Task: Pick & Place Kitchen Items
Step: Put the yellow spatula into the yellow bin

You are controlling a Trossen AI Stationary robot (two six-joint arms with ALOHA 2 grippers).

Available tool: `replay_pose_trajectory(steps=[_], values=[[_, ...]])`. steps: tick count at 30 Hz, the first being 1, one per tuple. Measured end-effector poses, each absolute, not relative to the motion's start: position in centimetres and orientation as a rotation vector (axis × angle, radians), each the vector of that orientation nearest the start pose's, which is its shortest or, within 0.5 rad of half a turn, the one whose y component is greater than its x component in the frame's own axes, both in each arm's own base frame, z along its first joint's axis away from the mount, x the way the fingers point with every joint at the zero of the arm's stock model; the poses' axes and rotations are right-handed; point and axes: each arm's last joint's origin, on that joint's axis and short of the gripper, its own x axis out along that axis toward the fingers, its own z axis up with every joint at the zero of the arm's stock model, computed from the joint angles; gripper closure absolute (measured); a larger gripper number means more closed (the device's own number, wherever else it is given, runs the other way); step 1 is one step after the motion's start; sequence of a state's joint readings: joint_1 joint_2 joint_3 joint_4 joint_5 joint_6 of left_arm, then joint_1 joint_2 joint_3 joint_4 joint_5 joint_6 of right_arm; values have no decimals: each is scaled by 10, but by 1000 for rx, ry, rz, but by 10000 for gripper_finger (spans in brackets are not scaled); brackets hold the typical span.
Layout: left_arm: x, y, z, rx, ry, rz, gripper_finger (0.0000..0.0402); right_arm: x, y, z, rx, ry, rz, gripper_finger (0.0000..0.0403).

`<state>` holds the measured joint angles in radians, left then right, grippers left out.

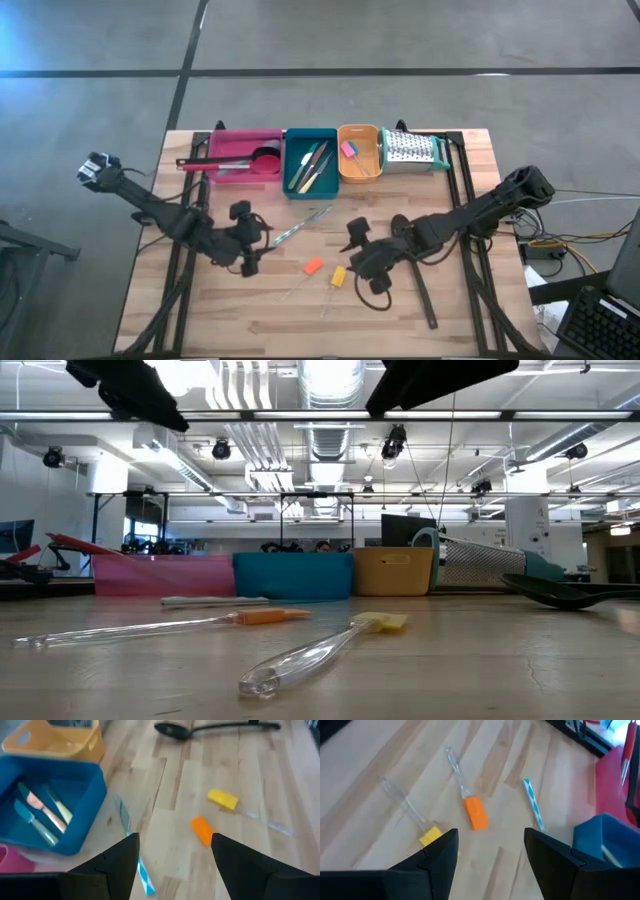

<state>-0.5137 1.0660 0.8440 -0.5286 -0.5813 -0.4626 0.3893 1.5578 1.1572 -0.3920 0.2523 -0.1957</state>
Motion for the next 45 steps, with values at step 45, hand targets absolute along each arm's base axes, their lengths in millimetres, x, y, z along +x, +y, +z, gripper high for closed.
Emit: replay_pose_trajectory(steps=[45], values=[[199,-89,275,33,447,317,149,348,137,182,-254,1059,176,184]])
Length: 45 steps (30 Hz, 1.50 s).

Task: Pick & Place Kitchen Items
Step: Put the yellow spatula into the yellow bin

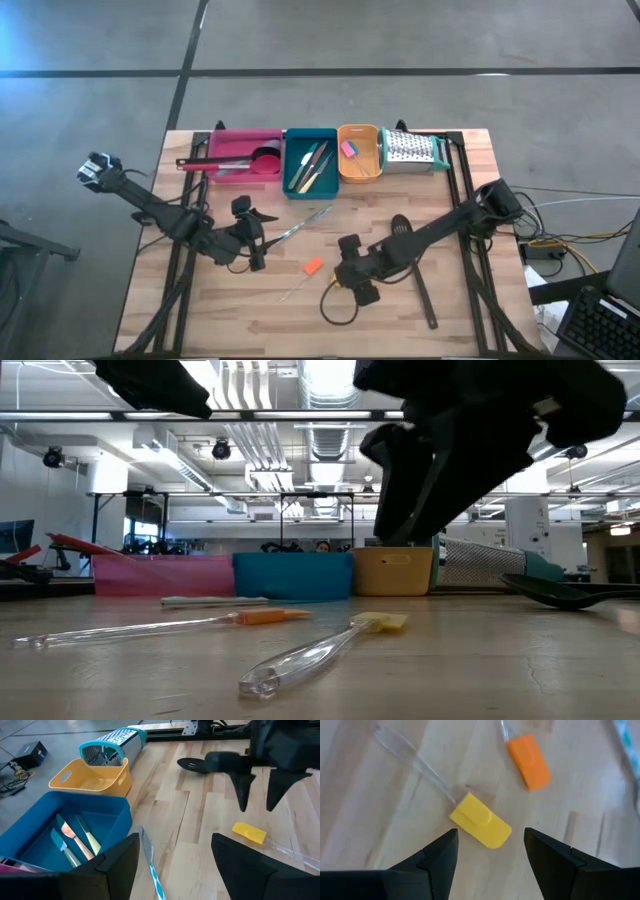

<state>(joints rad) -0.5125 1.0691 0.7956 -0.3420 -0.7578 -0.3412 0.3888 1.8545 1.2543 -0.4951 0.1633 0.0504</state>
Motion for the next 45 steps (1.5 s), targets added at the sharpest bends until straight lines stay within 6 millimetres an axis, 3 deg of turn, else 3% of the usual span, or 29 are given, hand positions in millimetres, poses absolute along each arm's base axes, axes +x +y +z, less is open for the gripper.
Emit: replay_pose_trajectory(steps=[16,23,28,34,39,45], values=[[199,-89,270,45,459,320,149,379,142,135,-256,1182,258,184],[199,-89,270,46,459,321,149,390,142,127,-288,1247,268,189],[198,-89,270,46,460,321,149,392,142,128,-294,1246,272,249],[198,-89,270,46,460,321,149,393,141,129,-291,1242,271,376],[198,-89,270,46,460,321,149,390,141,132,-290,1256,273,387],[198,-89,270,46,460,321,149,374,142,150,-311,1317,258,388]])
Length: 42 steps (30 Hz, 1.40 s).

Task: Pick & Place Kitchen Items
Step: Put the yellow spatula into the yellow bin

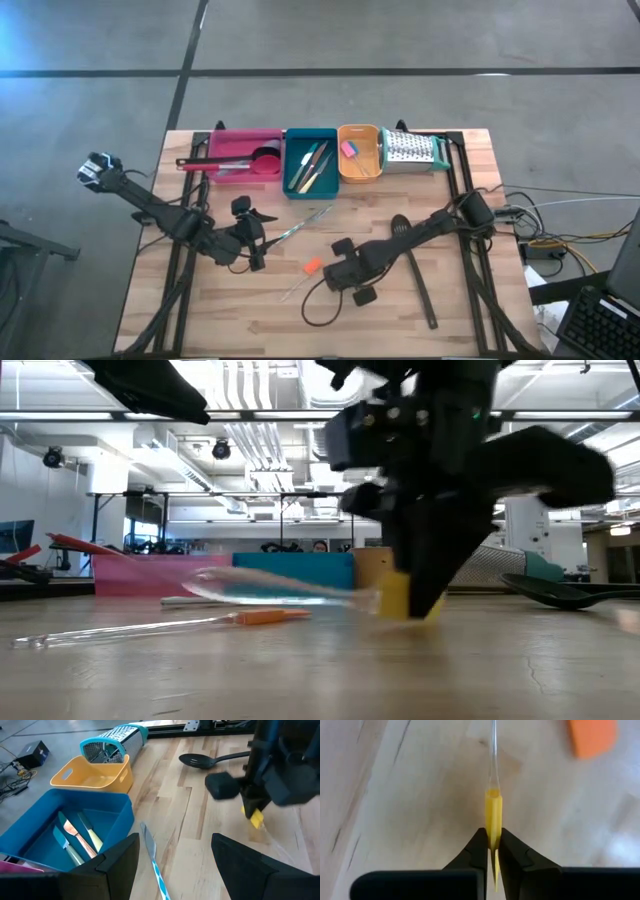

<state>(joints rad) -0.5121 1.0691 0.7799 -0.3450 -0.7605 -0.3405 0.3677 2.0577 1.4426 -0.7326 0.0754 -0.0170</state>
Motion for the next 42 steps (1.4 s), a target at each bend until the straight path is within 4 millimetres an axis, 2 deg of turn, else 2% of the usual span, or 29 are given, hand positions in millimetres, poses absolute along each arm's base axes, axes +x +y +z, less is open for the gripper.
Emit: replay_pose_trajectory(steps=[5,10,14,18,23,33,38,42], values=[[199,-89,269,44,461,323,149,353,143,181,-382,1332,116,388],[201,-89,267,32,455,338,149,330,149,210,-547,1285,-52,389],[209,-90,262,9,421,359,149,316,154,229,-749,1215,-131,389],[220,-88,258,-34,387,367,149,306,158,239,-1034,1163,-172,389],[236,-81,260,-70,376,303,149,299,161,240,-1390,1126,-305,389],[271,-64,251,-136,343,72,149,301,179,224,-1982,1031,-520,390],[283,-55,247,-190,337,-59,149,304,183,214,-2057,1052,-499,390],[288,-56,243,-230,342,-158,149,305,184,210,-2063,1056,-494,390]])
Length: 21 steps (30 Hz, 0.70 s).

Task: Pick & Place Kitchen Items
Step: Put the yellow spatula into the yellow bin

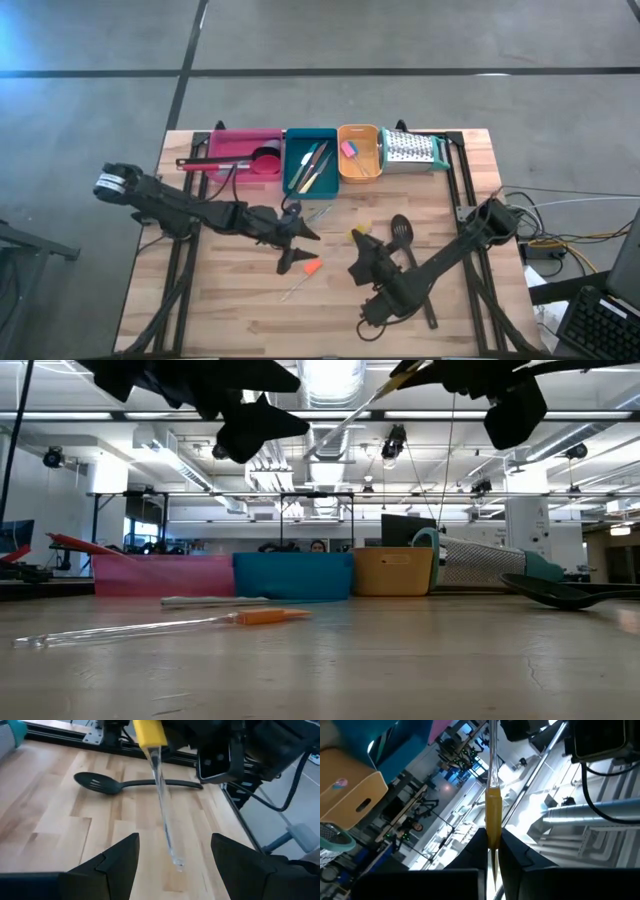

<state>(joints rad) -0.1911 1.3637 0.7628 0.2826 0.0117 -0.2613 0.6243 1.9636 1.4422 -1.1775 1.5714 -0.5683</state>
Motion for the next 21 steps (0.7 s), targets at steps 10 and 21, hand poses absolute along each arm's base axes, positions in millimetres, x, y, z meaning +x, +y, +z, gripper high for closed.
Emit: replay_pose_trajectory(steps=[10,21], values=[[292,-47,239,-257,354,-115,149,305,186,211,-2068,1052,-490,390],[310,-32,224,-412,337,-187,149,308,188,213,-2053,1046,-497,390]])
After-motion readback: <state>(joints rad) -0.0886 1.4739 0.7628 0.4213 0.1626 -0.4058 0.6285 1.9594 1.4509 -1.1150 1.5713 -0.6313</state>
